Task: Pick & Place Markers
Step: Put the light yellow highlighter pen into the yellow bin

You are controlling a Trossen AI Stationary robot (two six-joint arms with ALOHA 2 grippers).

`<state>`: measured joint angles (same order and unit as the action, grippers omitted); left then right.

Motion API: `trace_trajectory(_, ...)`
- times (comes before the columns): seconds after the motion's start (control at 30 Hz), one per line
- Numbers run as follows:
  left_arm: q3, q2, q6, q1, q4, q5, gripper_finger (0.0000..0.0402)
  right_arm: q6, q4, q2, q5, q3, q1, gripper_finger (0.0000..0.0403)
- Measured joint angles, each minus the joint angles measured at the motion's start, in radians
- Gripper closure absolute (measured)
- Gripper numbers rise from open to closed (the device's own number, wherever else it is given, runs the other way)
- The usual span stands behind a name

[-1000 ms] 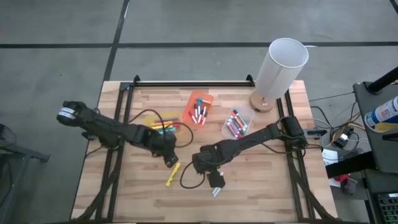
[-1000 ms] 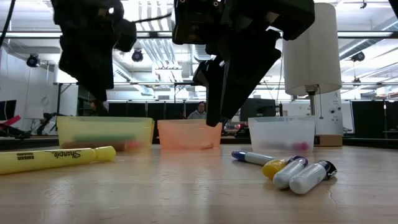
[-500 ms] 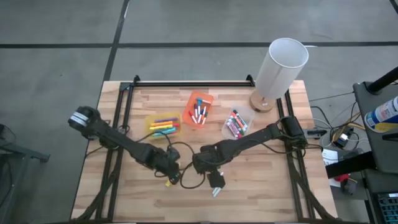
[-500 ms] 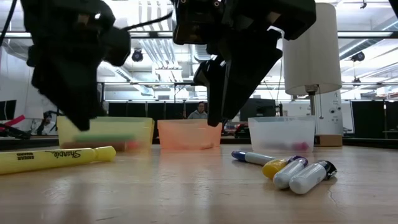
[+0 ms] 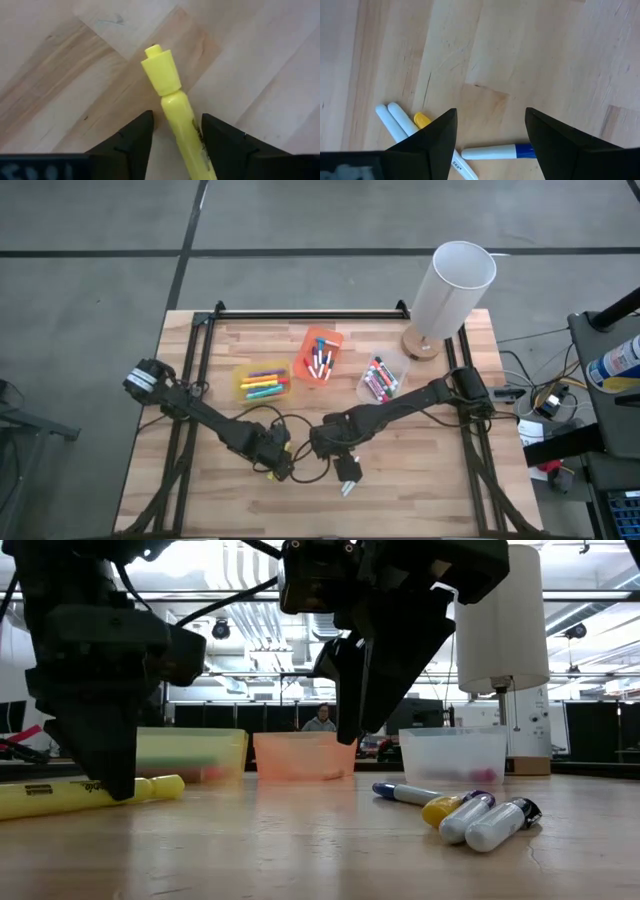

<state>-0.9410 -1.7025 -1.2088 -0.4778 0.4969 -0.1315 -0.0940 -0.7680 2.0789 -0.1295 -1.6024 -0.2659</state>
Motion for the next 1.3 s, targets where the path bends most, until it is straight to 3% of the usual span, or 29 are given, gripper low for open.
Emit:
trace_trajectory(0.1,0.000,0.001,0.010,0.000,0.014,-0.001,0.0248,0.000,0.000,0.000,0.000,0.000,0.000,0.0177)
trace_trajectory(0.3,0.003,0.026,0.049,0.001,0.038,-0.019,0.0356,0.000,0.004,0.000,0.001,0.000,0.000,0.0177)
trace_trajectory(0.63,-0.019,0.135,0.083,0.016,0.210,-0.051,0.0358,0.001,0.009,0.000,0.002,0.000,0.000,0.0177)
trace_trajectory(0.77,-0.062,0.211,0.112,0.030,0.390,-0.141,0.0355,0.008,0.013,0.000,0.011,0.000,0.000,0.0177)
trace_trajectory(0.87,-0.091,0.276,0.168,0.055,0.499,-0.263,0.0355,0.014,0.019,0.000,0.028,0.000,0.000,0.0177)
trace_trajectory(1.0,-0.096,0.355,0.303,0.137,0.549,-0.335,0.0354,0.015,0.027,0.000,0.028,0.000,0.000,0.0177)
trace_trajectory(1.3,-0.067,0.390,0.643,0.432,0.536,-0.315,0.0352,0.010,0.035,0.000,0.028,0.000,0.000,0.0177)
